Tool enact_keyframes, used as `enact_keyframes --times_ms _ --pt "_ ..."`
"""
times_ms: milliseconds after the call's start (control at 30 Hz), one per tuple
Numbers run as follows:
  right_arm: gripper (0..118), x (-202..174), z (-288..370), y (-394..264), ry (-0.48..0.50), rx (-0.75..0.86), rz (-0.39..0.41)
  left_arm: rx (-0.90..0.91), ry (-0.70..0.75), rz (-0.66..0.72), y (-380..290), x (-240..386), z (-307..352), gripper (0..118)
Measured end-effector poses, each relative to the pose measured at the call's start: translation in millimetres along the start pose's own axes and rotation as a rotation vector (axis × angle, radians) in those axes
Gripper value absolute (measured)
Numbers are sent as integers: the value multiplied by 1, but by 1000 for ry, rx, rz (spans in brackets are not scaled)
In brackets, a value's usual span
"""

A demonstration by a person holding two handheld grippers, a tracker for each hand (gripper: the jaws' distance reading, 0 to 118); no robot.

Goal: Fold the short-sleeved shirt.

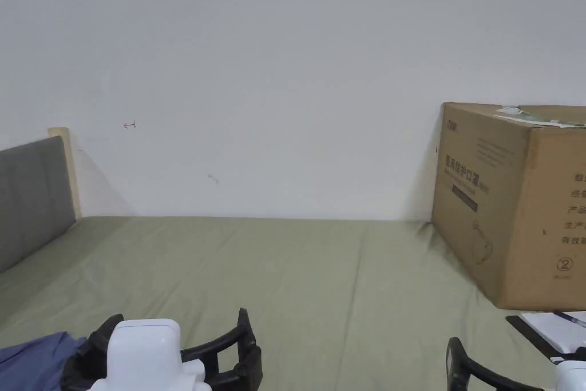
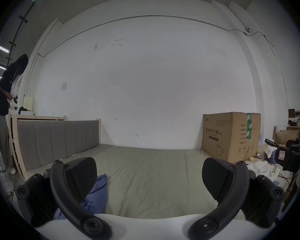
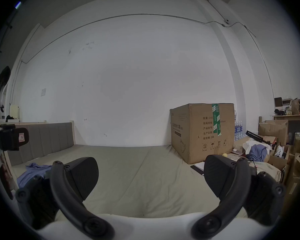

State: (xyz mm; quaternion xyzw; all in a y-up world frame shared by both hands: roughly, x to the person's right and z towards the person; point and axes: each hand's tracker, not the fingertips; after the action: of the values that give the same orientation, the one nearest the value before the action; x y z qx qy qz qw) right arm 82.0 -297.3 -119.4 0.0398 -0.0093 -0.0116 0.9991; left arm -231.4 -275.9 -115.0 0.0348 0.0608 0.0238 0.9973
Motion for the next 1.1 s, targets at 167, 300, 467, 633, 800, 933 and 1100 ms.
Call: enact_keyframes --times_ms 167,300,467,633,800,933,1100 --pt "118 1 0 0 -1 -3 28 -16 3 -18 -5 -1 -1 118" --pt "118 -1 2 -2 2 3 37 -14 0 -43 -7 0 1 118" --pt "118 -3 3 -3 8 3 42 -25 -18 -50 -6 4 3 118" --pt "118 -3 3 -1 9 4 30 -24 -20 -44 -4 6 4 118" --pt "118 -2 4 1 23 10 12 -28 -22 -44 -3 8 2 118" --pt "118 -3 3 0 17 5 17 -30 -27 -49 -4 9 0 118" --pt "118 -3 1 -1 8 -4 17 -38 -31 -55 -6 11 -2 118"
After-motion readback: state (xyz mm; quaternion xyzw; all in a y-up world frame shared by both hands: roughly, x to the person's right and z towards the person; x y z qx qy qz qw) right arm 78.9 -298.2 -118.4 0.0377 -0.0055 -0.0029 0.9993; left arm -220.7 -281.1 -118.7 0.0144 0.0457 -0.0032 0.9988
